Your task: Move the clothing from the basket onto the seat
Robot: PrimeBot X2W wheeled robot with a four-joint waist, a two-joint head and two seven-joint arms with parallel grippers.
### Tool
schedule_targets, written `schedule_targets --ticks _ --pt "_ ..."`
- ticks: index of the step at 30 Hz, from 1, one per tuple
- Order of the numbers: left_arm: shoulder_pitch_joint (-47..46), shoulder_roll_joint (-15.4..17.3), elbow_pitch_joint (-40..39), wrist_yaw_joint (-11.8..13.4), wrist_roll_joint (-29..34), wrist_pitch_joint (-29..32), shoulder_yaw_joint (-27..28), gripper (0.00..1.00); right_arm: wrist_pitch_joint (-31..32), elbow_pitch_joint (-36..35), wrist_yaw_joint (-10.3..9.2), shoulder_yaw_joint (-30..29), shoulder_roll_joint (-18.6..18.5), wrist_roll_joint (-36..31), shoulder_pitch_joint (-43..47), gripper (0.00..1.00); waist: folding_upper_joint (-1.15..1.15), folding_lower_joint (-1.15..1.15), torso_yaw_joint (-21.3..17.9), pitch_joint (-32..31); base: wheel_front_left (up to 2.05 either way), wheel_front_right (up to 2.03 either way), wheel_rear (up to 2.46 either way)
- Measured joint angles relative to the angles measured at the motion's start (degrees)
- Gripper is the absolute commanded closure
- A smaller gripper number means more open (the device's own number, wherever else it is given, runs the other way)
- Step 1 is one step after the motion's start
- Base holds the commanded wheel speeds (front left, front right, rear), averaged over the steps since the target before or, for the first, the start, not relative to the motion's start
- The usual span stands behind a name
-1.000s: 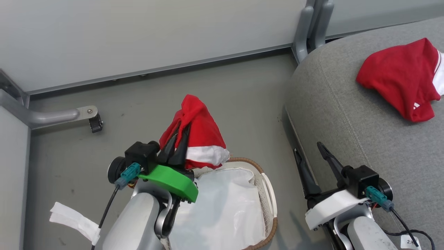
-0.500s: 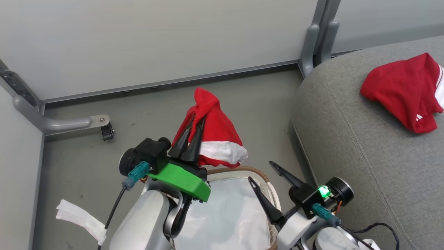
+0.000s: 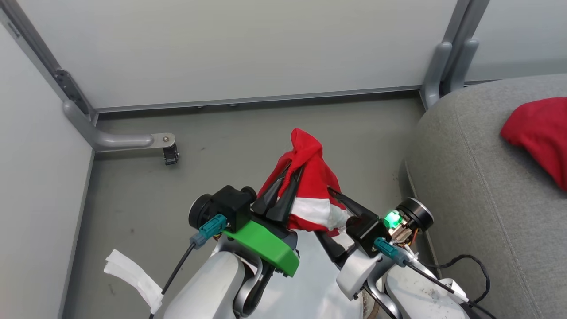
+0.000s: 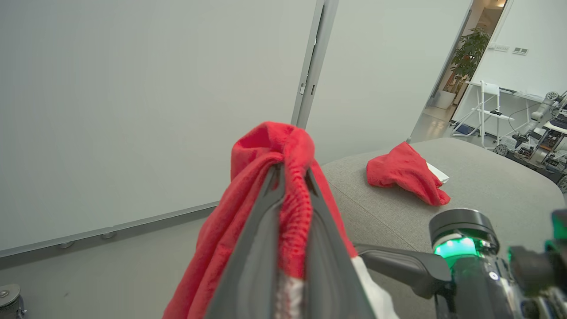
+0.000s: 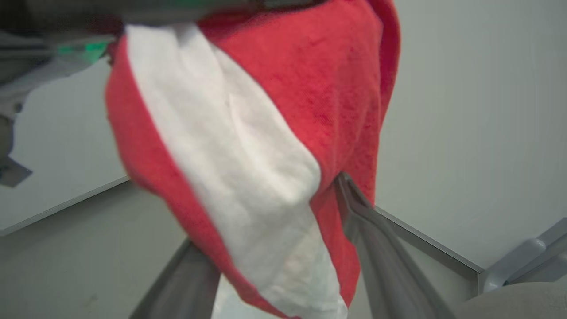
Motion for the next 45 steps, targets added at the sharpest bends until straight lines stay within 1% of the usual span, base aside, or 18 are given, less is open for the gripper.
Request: schedule_targets --ticks 5,6,8,9,13,18,26,31,35,38,40,45 --pt "0.08 0.01 0.13 0.49 -0.27 0.00 -0.36 1.00 0.00 0.49 0.00 -1.20 0.15 2.15 0.09 1.00 0.00 0.00 1.13 -0.02 0.00 0.00 0.00" --pt "0.09 0.02 0.27 0.60 0.00 0.00 -0.15 0.89 0.00 0.49 0.00 -1.62 0.20 2.80 0.38 1.00 0.00 0.00 1.02 -0.01 0.00 0.00 0.00" --pt "0.19 0.02 0.63 0.91 0.56 0.00 0.21 0.16 -0.01 0.22 0.00 -2.85 0.21 4.41 1.33 1.00 0.00 0.00 0.51 -0.01 0.00 0.00 0.00" --pt "0.36 0.01 0.89 0.97 0.80 0.00 0.42 0.00 0.00 -0.10 0.00 -3.23 0.21 4.79 1.84 1.00 0.00 0.00 0.09 -0.03 0.00 0.00 0.00" --pt "1.13 0.04 1.75 1.02 2.08 -0.01 1.71 0.00 -0.01 -1.82 0.00 -5.50 0.20 7.15 3.59 1.00 0.00 0.00 -2.17 -0.05 0.00 0.00 0.00" --pt "2.03 -0.02 2.57 0.96 4.97 0.00 3.48 0.00 0.00 -4.09 0.00 -8.29 0.12 9.09 5.47 1.00 0.00 0.00 -6.28 0.00 0.00 0.00 0.00" --pt "3.32 -0.02 3.41 0.36 5.98 -0.01 4.77 0.00 0.00 -7.59 0.00 -11.06 0.12 10.74 7.30 1.00 0.00 0.00 -15.04 0.39 0.00 0.00 0.00" --pt "3.39 -0.04 3.63 0.08 5.97 0.00 4.71 0.00 0.00 -8.26 0.00 -11.84 0.05 10.81 7.38 1.00 0.00 0.00 -20.93 0.88 0.00 0.00 0.00" --pt "3.33 -0.09 3.88 -0.08 5.97 -0.01 4.34 0.00 0.00 -8.55 0.00 -13.14 -0.31 11.99 7.25 1.00 0.00 0.00 -24.88 1.44 0.00 0.00 0.00" --pt "3.11 -0.10 4.00 -0.09 6.13 0.00 4.19 0.00 0.00 -8.92 0.00 -13.52 -1.68 12.44 5.94 1.00 0.00 0.00 -27.52 2.19 0.00 0.00 0.00" --pt "2.78 -0.12 4.15 -0.13 6.53 0.00 4.03 0.00 0.00 -9.25 0.00 -13.91 -2.82 12.72 4.41 1.00 0.00 0.00 -28.56 2.96 0.00 0.00 0.00" --pt "1.88 -0.11 5.08 -0.15 7.12 0.00 3.78 0.00 0.00 -10.26 0.00 -15.43 -6.59 12.71 -1.91 1.00 0.00 0.00 -29.74 5.68 0.00 0.00 0.00"
